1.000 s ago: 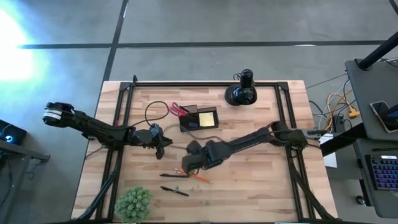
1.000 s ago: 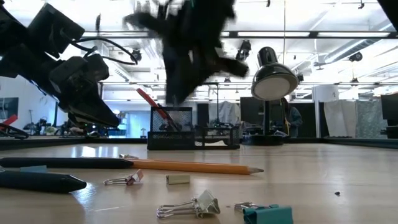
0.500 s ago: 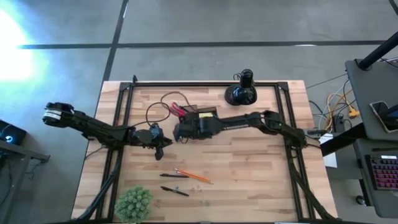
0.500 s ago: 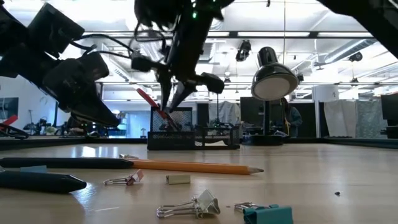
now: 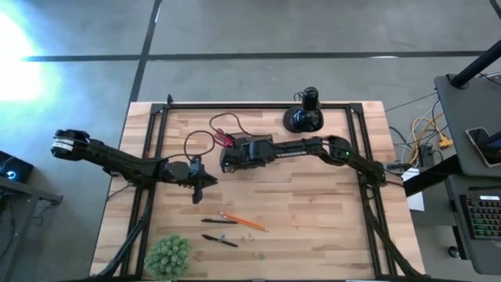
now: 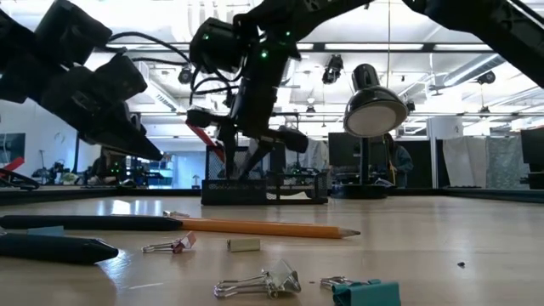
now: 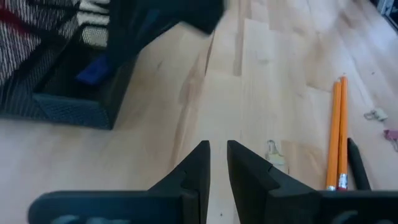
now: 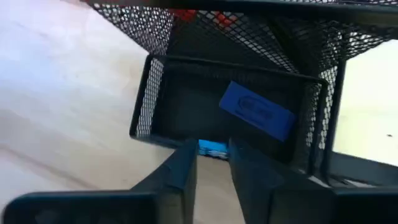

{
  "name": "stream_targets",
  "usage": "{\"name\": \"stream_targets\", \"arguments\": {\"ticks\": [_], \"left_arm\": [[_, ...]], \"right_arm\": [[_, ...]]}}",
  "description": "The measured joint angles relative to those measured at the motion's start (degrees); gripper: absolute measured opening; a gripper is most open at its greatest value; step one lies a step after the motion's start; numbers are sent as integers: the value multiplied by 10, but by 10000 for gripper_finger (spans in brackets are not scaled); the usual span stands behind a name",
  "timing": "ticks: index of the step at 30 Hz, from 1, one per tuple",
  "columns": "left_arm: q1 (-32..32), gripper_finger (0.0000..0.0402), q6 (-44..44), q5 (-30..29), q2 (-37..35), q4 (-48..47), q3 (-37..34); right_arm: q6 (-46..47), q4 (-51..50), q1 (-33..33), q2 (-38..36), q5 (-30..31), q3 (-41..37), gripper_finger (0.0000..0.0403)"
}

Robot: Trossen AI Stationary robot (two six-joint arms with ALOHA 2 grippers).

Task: Pick and place office supplies into organizer
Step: Put the top blue clip into the black organizer, then put the top yellow clip into the black organizer

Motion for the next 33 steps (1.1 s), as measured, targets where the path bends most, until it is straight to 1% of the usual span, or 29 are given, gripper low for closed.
{"name": "stream_targets", "arguments": {"ticks": [4,6,9,11,13,15,16,18,20,22,24,26,30,33], "left_arm": [[0,40,13,0,-3,-2,0],[0,40,9,0,-3,-2,0],[0,40,9,0,-3,-2,0],[0,40,8,0,-3,-2,0],[0,40,8,2,-3,-2,0],[0,40,8,4,-2,-2,0],[0,40,8,6,0,-3,0],[0,40,8,13,1,-8,0],[0,40,8,29,2,-26,0],[0,40,-7,43,1,-60,0],[0,40,-44,46,-1,-99,0],[-1,40,-67,46,-1,-118,-2],[-1,40,-68,46,-3,-122,-5],[-2,40,-70,46,-5,-132,-6]], "right_arm": [[2,5,-3,5,7,3,133],[-11,-1,-2,1,26,11,151],[-33,-31,0,-8,24,35,176],[-76,-73,11,-13,-1,56,188],[-167,-110,36,-16,-32,72,196],[-267,-122,71,-18,-82,77,198],[-320,-115,87,-18,-112,75,197],[-421,-82,116,-15,-144,59,194],[-511,-50,131,-9,-131,44,190],[-568,-13,135,-6,-109,30,186],[-588,20,133,-2,-106,23,183],[-598,38,129,5,-113,20,181],[-602,52,119,19,-153,20,180],[-619,66,118,28,-162,20,179]]}}
